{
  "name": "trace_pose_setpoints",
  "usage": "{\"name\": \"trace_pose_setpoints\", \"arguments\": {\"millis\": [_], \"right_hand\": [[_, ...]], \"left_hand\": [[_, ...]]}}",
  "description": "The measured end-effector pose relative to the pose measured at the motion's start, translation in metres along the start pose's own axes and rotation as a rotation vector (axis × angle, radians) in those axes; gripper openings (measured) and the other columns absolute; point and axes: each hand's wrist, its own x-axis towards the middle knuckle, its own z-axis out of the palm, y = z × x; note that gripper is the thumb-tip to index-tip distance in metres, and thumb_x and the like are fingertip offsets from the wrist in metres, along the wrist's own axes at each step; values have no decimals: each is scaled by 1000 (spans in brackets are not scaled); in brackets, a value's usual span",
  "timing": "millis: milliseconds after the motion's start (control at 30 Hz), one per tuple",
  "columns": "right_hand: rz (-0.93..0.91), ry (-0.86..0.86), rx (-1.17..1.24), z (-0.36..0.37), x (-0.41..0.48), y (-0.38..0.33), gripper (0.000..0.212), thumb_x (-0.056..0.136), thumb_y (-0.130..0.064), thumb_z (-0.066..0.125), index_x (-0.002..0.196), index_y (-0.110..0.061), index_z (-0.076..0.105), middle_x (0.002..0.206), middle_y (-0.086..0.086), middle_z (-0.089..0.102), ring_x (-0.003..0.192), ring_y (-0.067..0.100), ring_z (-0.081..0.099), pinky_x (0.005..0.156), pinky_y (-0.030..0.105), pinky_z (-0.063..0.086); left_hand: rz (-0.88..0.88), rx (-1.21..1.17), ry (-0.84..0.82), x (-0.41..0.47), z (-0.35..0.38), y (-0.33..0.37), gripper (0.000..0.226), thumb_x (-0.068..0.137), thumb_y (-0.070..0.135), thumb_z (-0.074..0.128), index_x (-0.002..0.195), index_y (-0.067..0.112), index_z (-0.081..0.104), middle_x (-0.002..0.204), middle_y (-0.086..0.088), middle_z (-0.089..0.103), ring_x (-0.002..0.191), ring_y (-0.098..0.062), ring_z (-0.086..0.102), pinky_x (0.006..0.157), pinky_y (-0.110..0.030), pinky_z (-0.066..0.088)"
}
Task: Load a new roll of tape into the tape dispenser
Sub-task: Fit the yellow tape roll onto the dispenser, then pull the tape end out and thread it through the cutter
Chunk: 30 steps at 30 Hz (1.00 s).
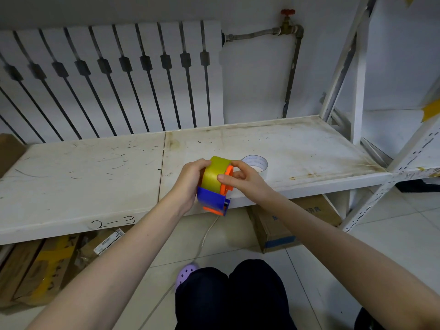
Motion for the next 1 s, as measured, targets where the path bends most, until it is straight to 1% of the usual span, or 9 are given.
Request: {"name": "trace_pose_setpoints", "arguments": {"millis": [133, 300, 433, 533, 633, 733, 867, 933, 1000], "right_hand": [[-19, 0, 38, -3, 11, -2, 78, 61, -55, 71, 124, -18, 46, 113, 11, 65, 102, 24, 65, 82, 37, 56], [-129, 58, 10, -8, 24, -8, 71, 71, -31, 78, 131, -23, 42, 118, 2, 56, 103, 15, 61, 76, 21, 55], [-142, 71, 25, -9, 29, -6, 72, 71, -30, 78, 133, -23, 41, 120, -1, 54, 104, 15, 60, 71, 15, 55], [-131, 65, 46, -7, 30, -3, 73, 73, -28, 77, 135, -22, 38, 125, 1, 53, 110, 18, 58, 77, 20, 56], [-140, 47, 81, -4, 31, -2, 76, 73, -23, 77, 137, -23, 36, 135, 6, 49, 119, 22, 54, 87, 28, 54], [-187, 27, 106, -1, 32, -1, 85, 72, -19, 79, 141, -26, 30, 143, 4, 40, 126, 18, 46, 89, 20, 51], [-176, -76, -36, -6, 34, 7, 97, 74, -32, 74, 147, -28, 12, 147, -7, 28, 127, 6, 37, 85, 12, 48], [-77, 15, -67, -14, 34, 17, 82, 82, -41, 63, 147, -21, 17, 143, -4, 34, 123, 7, 40, 84, 17, 49], [-20, 206, -270, -23, 36, 31, 53, 93, -36, 49, 135, -4, 40, 128, 12, 53, 108, 16, 52, 90, 34, 50]], "left_hand": [[-22, -16, 49, 12, 4, 8, 14, 83, 26, 54, 88, 13, 58, 77, -9, 62, 65, -23, 59, 58, -29, 48], [48, -31, 134, 25, 9, 19, 11, 83, 27, 55, 79, 18, 58, 74, -6, 61, 62, -20, 57, 54, -26, 47], [80, -37, 140, 26, 10, 18, 12, 82, 21, 49, 72, 19, 55, 68, -2, 57, 61, -18, 54, 55, -26, 44], [146, -14, 85, 23, 7, 12, 21, 82, 16, 42, 83, 20, 63, 80, -5, 62, 72, -20, 57, 63, -30, 46], [200, 5, 30, 21, 3, 8, 36, 69, 19, 42, 95, 14, 65, 89, -11, 62, 78, -22, 57, 67, -32, 48], [277, 38, 20, 22, -2, 7, 48, 63, 17, 40, 104, 14, 65, 93, -7, 63, 84, -20, 57, 68, -30, 48], [304, 103, -19, 23, -10, 1, 40, 82, 1, 37, 110, 13, 61, 98, -5, 62, 98, -23, 54, 76, -29, 47], [285, 108, -43, 25, -16, -3, 44, 85, -4, 34, 122, 5, 57, 105, -9, 60, 102, -23, 53, 81, -31, 46], [267, 104, -61, 25, -20, -4, 46, 88, -4, 33, 130, 2, 51, 111, -11, 59, 102, -22, 54, 81, -29, 46]]}}
